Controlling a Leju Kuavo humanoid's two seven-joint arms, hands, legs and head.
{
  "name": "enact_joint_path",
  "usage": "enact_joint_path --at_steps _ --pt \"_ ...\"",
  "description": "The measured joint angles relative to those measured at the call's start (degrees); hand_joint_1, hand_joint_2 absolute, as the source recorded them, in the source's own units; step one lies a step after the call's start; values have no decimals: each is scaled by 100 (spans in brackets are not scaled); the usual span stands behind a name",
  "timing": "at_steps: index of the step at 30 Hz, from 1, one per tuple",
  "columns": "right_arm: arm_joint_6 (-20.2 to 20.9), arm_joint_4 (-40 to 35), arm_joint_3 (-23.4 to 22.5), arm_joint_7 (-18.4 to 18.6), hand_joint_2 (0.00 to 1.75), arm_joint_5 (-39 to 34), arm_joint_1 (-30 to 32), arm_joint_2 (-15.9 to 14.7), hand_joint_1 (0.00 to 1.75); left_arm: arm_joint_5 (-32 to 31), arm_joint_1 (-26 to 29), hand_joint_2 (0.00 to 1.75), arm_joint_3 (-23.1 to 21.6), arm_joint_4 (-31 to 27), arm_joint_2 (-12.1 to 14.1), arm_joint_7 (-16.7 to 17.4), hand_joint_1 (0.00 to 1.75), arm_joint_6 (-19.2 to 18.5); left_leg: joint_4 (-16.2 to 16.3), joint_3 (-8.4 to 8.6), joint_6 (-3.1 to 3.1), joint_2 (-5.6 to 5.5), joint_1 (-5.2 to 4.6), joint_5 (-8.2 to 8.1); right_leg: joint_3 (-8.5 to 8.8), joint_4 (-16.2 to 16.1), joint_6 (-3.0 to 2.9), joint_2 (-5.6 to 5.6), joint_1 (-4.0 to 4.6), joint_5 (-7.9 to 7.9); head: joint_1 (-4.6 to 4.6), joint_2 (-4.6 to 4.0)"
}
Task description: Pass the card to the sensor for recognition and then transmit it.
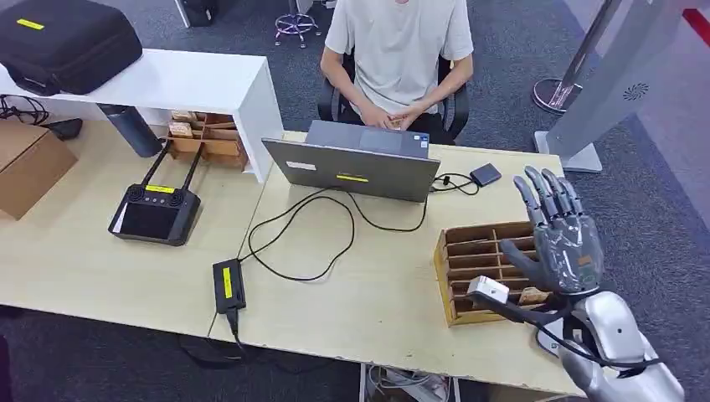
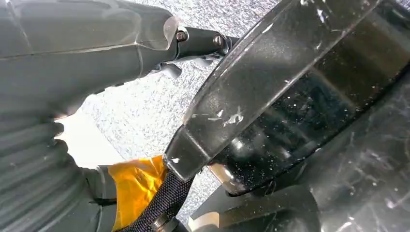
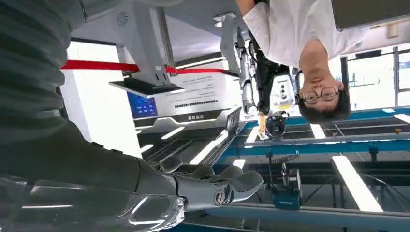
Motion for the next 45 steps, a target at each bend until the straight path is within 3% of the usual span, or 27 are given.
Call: enact_joint_path --at_steps 13,30,45 --pt "173 212 44 7 175 51 -115 -15 0 -33 -4 175 0 -2 0 17 0 4 0 -4 0 0 0 0 -1 0 0 0 0 0 2 0" --pt "208 1729 483 92 175 343 -1120 317 0 -236 -70 175 0 2 -24 127 0 -136 0 -5 0 -7 0 1 -2 1 -1 -3 0 0 2 0" --pt "81 1924 643 201 175 295 -1248 372 0 -267 -70 175 13 4 -24 129 0 -144 0 -4 0 -8 -1 1 -4 0 0 -3 -1 0 2 0"
